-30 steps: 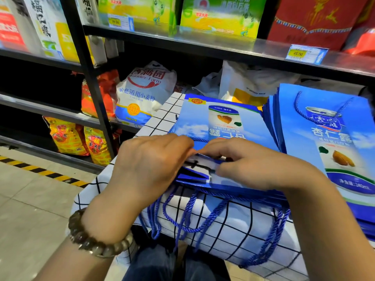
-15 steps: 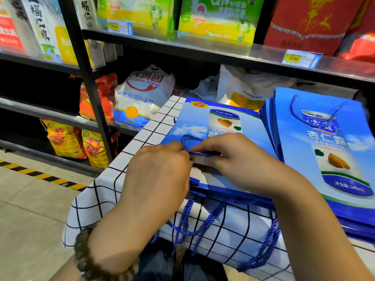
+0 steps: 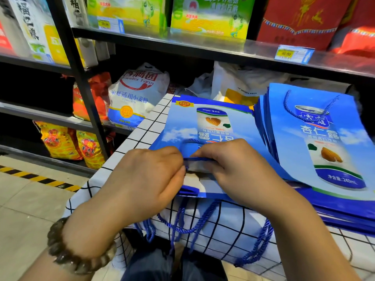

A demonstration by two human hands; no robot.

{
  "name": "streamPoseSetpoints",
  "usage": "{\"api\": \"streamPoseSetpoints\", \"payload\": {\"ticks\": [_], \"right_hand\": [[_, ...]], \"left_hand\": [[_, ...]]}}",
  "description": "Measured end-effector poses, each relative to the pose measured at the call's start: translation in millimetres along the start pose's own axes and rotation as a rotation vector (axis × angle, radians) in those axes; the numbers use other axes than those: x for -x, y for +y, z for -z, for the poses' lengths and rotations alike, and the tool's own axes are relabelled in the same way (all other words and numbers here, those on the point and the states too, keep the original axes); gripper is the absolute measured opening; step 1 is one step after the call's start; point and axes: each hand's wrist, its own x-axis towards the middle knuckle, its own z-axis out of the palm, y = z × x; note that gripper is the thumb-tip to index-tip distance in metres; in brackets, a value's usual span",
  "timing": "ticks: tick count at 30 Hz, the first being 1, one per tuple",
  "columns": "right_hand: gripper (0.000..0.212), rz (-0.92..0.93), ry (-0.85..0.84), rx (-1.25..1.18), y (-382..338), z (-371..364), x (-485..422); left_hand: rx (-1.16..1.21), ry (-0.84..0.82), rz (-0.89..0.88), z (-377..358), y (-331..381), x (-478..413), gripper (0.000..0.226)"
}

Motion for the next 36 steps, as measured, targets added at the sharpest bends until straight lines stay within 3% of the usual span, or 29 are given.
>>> {"api": "streamPoseSetpoints", "payload": {"ticks": [5, 8, 11, 13, 17, 19, 24, 28, 30, 31, 33, 36], "right_hand": [[0.021, -0.015, 0.055, -0.076, 2, 0, 5], [0.015, -0.024, 0.145, -0.147, 3, -1, 10], [0.014, -0.033, 0.161, -0.150, 3, -3, 14], [0.013, -0.033, 0.157, -0.140, 2, -6, 17], [0.007, -0.020, 0.196, -0.090, -1, -6, 21], [0.004, -0.027, 0.177, -0.031, -3, -6, 25], [0.009, 0.006, 0.153, 0.071, -7, -4, 32], [0.044, 0.079, 0.173, 0.384, -16, -19, 25], [0.035, 0.128, 0.253, 0.449, -17, -30, 20], [0.027, 0.156, 0.281, 0.450, -15, -33, 17], [0.032, 0.168, 0.316, 0.444, -13, -30, 14], [0.037, 0.157, 0.484, 0.468, -16, -17, 8]], "left_hand": [[0.255, 0.003, 0.127, -5, -2, 5, 0.030], [0.655, 0.108, 0.372, -5, 0, -2, 0.045], [0.834, 0.153, 0.595, -7, 3, -16, 0.038], [0.775, 0.107, 0.632, -8, 2, -26, 0.023], [0.508, -0.132, 0.522, -9, 1, -37, 0.028], [0.503, -0.142, 0.515, -13, 1, -42, 0.028], [0.590, 0.106, 0.650, -19, -10, -50, 0.032], [0.641, 0.125, 0.596, -27, -1, -47, 0.028], [0.734, 0.206, 0.602, -26, 1, -44, 0.022], [0.755, 0.293, 0.603, -26, 0, -42, 0.019], [0.756, 0.544, 0.589, -24, -2, -31, 0.013], [0.870, 0.774, 0.556, -20, 3, -10, 0.031]]}}
